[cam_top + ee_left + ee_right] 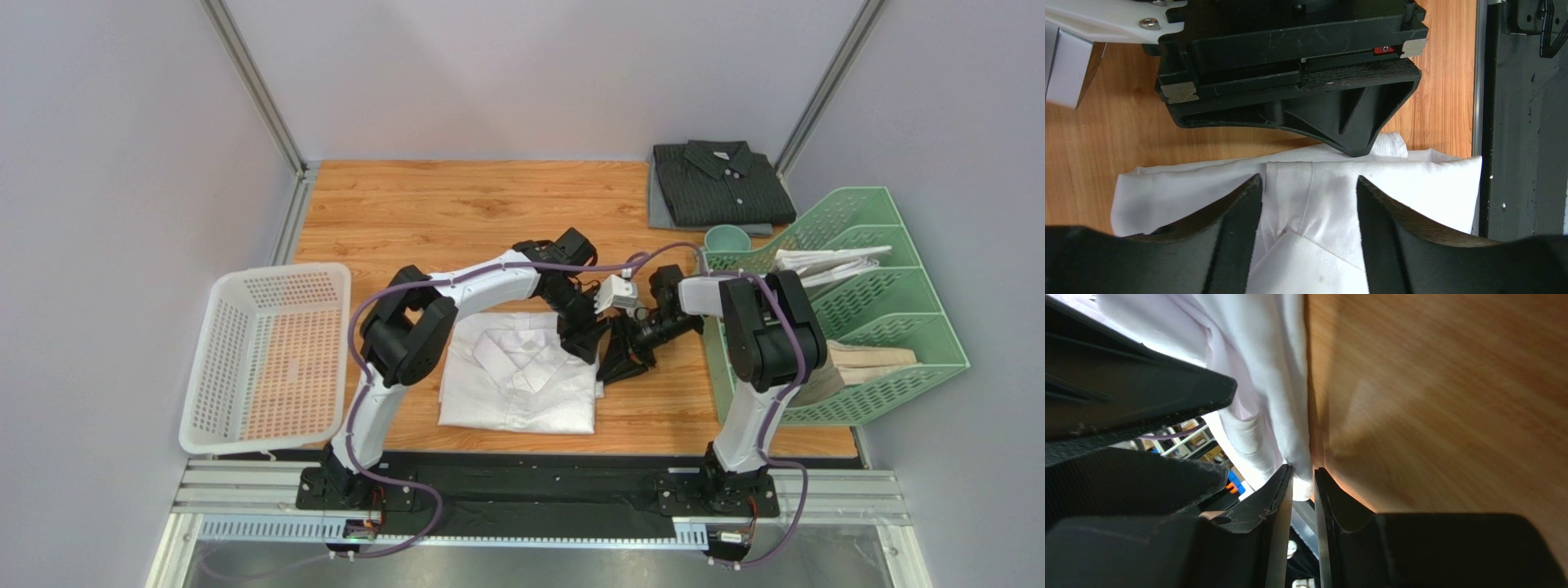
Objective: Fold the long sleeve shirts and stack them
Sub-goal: Fold the shirt
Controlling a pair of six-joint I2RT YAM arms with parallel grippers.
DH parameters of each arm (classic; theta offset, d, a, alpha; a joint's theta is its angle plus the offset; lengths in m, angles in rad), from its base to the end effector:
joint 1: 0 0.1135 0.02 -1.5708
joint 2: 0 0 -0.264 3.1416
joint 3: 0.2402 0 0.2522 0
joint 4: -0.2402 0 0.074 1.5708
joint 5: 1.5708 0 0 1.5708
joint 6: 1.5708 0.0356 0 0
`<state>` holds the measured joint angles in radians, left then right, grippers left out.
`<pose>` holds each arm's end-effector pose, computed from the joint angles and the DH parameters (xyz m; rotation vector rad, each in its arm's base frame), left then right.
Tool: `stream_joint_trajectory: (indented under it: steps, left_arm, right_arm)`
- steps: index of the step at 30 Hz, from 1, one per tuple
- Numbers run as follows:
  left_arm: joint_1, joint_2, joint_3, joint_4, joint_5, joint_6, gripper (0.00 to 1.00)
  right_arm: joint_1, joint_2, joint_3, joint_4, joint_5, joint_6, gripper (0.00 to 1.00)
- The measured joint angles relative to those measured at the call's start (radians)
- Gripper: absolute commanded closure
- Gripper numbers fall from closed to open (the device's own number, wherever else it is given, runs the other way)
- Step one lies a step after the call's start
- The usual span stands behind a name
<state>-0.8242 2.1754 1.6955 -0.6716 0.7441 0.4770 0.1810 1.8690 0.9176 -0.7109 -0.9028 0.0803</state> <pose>0.2919 -0.3510 0.1793 1.7789 1.9740 -1.1152 0.2702 0.0779 0.1056 0.0749 -2.6606 -1.2631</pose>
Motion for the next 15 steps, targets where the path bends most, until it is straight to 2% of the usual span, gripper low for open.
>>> stream_joint_trajectory:
  steps: [2, 7, 13, 14, 15]
  left_arm:
    - [0.000, 0.012, 0.000, 0.000, 0.000, -0.007, 0.48]
    - [0.000, 0.026, 0.000, -0.001, 0.007, -0.015, 0.53]
    - [0.000, 0.026, 0.000, 0.003, 0.008, -0.032, 0.85]
    - [0.000, 0.026, 0.000, 0.004, 0.009, -0.038, 0.98]
    - [0.000, 0.026, 0.000, 0.005, 0.011, -0.045, 1.00]
  right_arm:
    - [0.000, 0.016, -0.003, 0.005, -0.009, 0.007, 0.78]
    - [0.000, 0.033, -0.014, 0.033, -0.038, 0.023, 0.83]
    - [0.000, 0.033, -0.027, 0.053, -0.078, 0.036, 1.00]
    - [0.001, 0.033, -0.029, 0.054, -0.086, 0.037, 1.00]
    - [0.001, 0.033, -0.029, 0.054, -0.090, 0.039, 1.00]
